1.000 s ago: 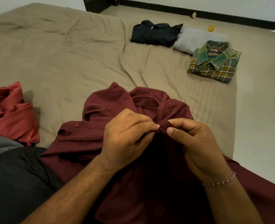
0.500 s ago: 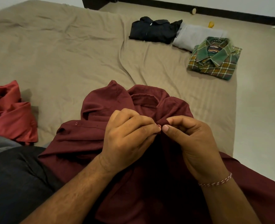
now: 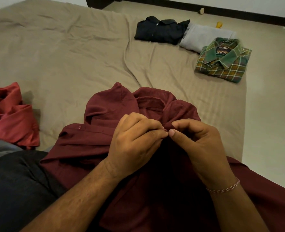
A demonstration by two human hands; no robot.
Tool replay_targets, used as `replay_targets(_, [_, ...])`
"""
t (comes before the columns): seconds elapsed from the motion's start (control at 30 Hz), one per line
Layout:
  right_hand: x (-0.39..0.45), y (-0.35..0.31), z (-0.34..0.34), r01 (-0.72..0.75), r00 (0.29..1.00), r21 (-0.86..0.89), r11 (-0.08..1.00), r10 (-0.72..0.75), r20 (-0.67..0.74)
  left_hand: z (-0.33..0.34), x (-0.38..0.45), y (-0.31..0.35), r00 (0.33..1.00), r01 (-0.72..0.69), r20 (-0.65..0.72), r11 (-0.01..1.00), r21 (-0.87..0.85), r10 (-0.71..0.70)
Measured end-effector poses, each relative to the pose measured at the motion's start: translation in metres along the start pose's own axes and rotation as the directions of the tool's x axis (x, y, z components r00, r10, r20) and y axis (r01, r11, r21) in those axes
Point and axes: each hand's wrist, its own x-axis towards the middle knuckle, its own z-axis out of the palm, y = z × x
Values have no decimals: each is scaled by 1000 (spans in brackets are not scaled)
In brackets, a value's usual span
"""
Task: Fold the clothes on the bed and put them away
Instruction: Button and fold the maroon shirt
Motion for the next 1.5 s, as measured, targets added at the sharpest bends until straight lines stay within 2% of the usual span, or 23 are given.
replay_targets(0.2, [5,10,-5,44,998,-75,996,-39,55,3,-3,-3,999,23,35,1000,-20,-22])
replay_targets(0.4, [10,18,-13,100,981,-116,988,-78,175,1,0,-7,980,124,179,976,-179,-92])
replay_targets(0.47, [11,19,-13,103,978,-127,987,-77,192,-4,3,-7,940,259,286,935,-241,-186])
replay_targets(0.57, [11,21,-12,118,973,-144,983,-85,212,-9,4,-8,811,543,451,765,-345,-373])
replay_targets(0.6, [11,22,-11,120,971,-143,982,-86,223,-9,5,-8,780,587,488,728,-354,-391])
replay_targets(0.67, [12,23,-12,128,966,-148,981,-89,245,-9,4,-10,754,608,532,717,-341,-386])
replay_targets(0.77, [13,25,-13,165,959,-211,964,-106,264,-8,3,-11,749,595,544,747,-297,-379])
replay_targets(0.9, [13,26,-8,258,950,-294,921,-186,252,-5,1,-10,730,618,544,740,-266,-414])
replay_targets(1.1, [9,28,4,262,965,-292,920,-253,69,-6,3,-9,737,648,472,705,-288,-484])
replay_targets(1.27, [10,30,4,331,944,-323,887,-311,112,-7,4,-12,762,622,444,724,-299,-471])
replay_targets(1.5, [12,31,9,495,865,-413,765,-481,145,-2,2,-5,740,672,367,652,-351,-564])
